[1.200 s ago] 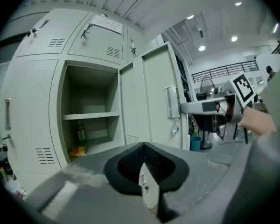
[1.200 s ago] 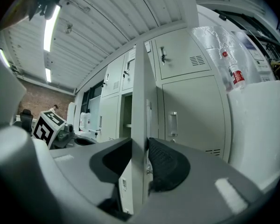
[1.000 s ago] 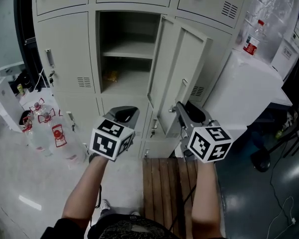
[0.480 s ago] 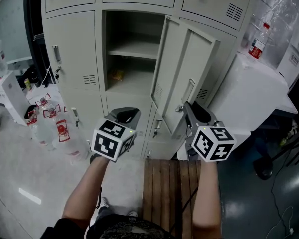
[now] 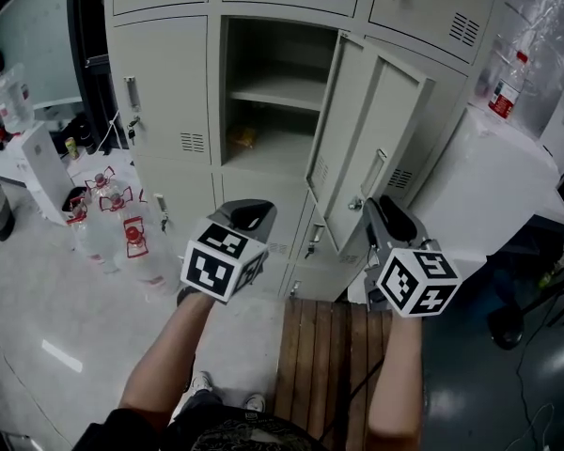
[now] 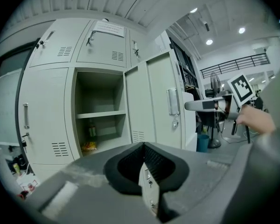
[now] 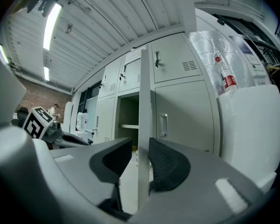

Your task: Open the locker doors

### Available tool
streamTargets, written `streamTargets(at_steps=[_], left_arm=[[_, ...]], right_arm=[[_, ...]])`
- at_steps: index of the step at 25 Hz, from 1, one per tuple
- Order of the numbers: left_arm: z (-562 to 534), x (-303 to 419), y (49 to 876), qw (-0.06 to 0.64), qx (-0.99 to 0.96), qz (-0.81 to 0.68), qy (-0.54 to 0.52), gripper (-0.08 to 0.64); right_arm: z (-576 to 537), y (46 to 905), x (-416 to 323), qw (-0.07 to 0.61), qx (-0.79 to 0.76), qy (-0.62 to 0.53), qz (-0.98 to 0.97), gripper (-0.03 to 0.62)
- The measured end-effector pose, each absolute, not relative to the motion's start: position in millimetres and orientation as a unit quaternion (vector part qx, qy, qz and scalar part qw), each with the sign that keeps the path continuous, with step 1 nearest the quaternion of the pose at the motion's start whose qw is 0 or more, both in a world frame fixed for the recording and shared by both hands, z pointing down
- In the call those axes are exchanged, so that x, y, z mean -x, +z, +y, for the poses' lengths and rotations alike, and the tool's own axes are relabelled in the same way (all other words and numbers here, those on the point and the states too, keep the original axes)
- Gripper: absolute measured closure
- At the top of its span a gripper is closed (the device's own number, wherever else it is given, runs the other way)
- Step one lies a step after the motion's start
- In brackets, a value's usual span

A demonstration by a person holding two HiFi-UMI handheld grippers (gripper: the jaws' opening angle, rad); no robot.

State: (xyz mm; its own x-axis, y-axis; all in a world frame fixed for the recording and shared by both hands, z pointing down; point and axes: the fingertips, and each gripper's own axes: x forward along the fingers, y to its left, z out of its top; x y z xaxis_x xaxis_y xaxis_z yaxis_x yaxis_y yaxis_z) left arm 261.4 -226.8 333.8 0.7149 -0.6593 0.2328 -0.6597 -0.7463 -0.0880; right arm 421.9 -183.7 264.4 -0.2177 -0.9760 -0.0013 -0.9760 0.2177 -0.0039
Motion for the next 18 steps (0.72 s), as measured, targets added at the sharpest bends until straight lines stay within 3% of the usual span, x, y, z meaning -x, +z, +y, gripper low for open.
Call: streamTargets(at_steps=[9,18], left_arm=[[-223,-236,327,0.001,-0.919,-0.373,0.128,0.561],[-230,-163,329,0.009,-0.887,-0.443,0.131,0.561]], right_arm=[[-177,258,-381,0.005,0.592,0.011,0.806,0.448],[-201,265,-308,0.002,0.525,0.004,0.851,0.431]])
